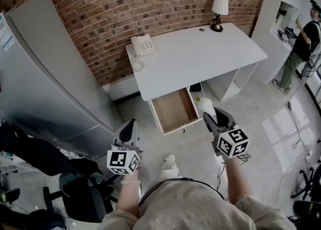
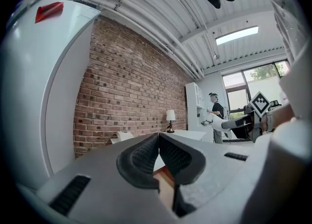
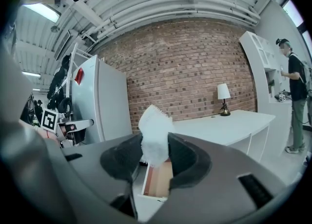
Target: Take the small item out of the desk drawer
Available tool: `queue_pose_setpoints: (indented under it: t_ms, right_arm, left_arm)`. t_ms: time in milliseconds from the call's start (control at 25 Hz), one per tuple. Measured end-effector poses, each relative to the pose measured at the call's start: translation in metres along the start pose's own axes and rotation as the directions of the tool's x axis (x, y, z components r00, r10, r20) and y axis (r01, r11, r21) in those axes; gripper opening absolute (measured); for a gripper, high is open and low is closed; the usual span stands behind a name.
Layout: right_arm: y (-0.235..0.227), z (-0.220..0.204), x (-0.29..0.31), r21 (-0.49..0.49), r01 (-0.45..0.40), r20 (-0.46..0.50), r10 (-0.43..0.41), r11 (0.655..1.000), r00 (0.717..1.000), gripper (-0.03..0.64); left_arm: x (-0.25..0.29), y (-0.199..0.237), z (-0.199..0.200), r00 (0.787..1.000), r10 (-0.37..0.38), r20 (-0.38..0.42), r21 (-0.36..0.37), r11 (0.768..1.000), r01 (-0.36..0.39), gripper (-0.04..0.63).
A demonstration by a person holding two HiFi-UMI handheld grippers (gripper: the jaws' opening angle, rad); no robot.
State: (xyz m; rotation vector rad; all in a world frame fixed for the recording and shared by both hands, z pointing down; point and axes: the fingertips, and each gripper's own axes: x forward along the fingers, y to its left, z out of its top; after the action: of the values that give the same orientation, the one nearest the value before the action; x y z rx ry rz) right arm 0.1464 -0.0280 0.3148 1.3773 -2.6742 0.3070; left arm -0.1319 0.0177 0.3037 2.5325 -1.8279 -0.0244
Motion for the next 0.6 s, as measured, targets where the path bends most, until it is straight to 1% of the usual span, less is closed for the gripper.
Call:
queue_pose_setpoints:
  t_ms: [320,600]
  right_arm:
    - [-0.003,0.012,-0.015,-0.009,0.025,0.046,-0.024,1.000,0.999,0.164]
    - [-0.009,0.015,-0.024,-0.007,0.035,0.065,-0.034,0.999,0.997,0.164]
  left_arm:
    - [-0.008,0.006,0.006,1.000,0.023,0.009,0.001,1.000,-0.023,0.006]
    - [-0.014,0.007,0.007,0.999,0.043,0.009,-0.005,0.999,-0.043,0.005]
